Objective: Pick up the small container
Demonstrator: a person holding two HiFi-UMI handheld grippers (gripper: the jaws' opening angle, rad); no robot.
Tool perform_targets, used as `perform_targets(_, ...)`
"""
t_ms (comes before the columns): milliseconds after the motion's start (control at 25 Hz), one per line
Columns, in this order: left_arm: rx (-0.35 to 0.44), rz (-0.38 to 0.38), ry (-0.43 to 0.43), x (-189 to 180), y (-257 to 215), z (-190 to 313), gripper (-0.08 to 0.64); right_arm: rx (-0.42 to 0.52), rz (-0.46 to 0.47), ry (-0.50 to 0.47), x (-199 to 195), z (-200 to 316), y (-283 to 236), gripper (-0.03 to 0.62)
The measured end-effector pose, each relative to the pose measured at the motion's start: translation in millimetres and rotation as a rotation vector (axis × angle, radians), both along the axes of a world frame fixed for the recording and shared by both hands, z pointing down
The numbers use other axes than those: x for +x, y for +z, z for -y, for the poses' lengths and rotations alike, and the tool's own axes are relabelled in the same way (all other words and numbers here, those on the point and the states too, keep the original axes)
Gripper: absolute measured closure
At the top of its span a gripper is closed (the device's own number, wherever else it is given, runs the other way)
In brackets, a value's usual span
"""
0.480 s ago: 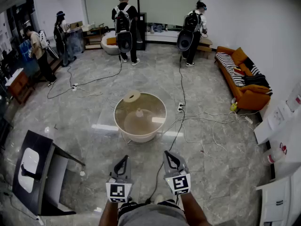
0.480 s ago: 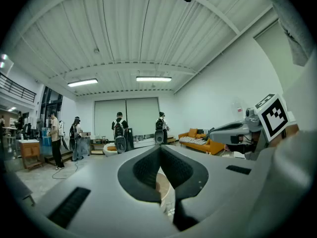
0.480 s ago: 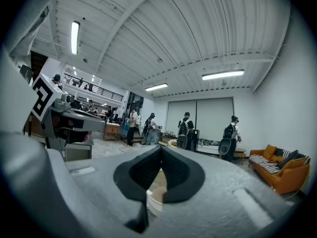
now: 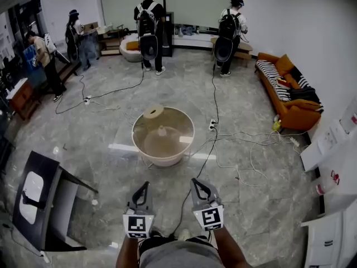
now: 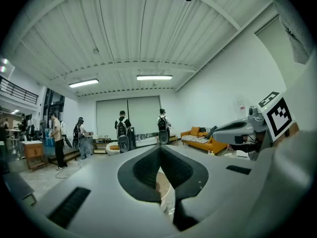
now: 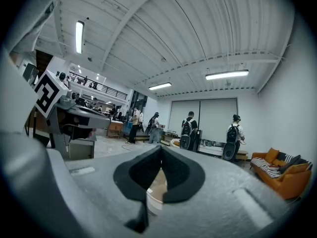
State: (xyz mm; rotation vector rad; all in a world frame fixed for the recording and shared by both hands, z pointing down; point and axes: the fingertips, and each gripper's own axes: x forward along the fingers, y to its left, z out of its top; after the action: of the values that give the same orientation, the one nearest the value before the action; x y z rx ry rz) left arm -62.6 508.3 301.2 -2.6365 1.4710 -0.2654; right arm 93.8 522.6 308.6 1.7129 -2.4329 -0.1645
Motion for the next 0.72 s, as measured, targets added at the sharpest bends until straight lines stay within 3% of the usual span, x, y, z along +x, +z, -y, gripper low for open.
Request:
perform_targets(360, 0.024, 0.011, -0.022, 26, -6, 28, 0.543, 0.031, 0.014, -0.04, 21, 33, -3, 0.592)
perform_targets(560, 0.001, -0.014, -0.041, 35, 0, 76, 0.543, 0.021, 0.005, -0.047, 26, 84, 4, 0.592)
perform_targets(720, 0.006, 0.007, -0.027, 33, 10, 132, 0.543, 0.004, 0.003, -0.032, 28, 138, 11, 0.592)
